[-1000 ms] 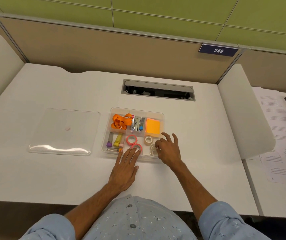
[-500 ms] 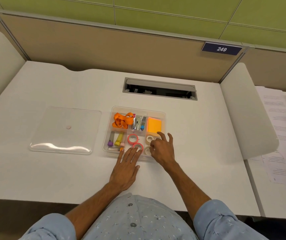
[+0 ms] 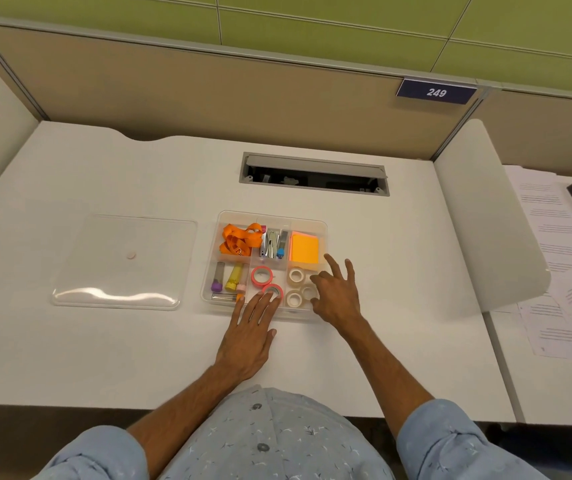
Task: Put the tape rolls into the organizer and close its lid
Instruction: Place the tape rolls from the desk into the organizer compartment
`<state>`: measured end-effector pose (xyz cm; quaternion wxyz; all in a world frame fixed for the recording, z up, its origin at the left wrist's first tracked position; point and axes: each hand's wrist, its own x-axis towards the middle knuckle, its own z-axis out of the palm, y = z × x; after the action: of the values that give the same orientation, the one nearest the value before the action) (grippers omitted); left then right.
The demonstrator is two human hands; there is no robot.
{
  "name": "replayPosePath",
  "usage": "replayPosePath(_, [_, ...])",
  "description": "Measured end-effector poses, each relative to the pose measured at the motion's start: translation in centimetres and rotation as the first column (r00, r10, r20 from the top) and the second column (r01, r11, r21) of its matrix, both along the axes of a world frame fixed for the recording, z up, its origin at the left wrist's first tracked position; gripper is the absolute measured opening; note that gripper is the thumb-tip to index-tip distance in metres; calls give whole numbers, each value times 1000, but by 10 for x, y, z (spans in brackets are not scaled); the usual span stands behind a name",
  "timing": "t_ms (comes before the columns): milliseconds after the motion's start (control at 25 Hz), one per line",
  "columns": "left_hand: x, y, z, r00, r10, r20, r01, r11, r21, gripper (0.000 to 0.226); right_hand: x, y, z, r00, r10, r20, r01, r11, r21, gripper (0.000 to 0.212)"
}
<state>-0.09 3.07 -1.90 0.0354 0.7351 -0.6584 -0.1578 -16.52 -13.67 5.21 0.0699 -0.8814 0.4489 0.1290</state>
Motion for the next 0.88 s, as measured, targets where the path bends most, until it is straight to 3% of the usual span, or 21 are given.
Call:
replayPosePath(280, [0,0,1,1000,0,11,0,1000,10,67,7,-8,2,993,84,-87,-84,996,13,49])
replayPosePath(600, [-2,-1,1,1000,14,11,-14,1000,17,68,5,-7,5,987,132,-87,-132,991,4,52])
replayPosePath(880, [-3,-1,3,1000,18,7,-18,999,32,68,12,-6,9,992,117,-45,-113,990,89,48])
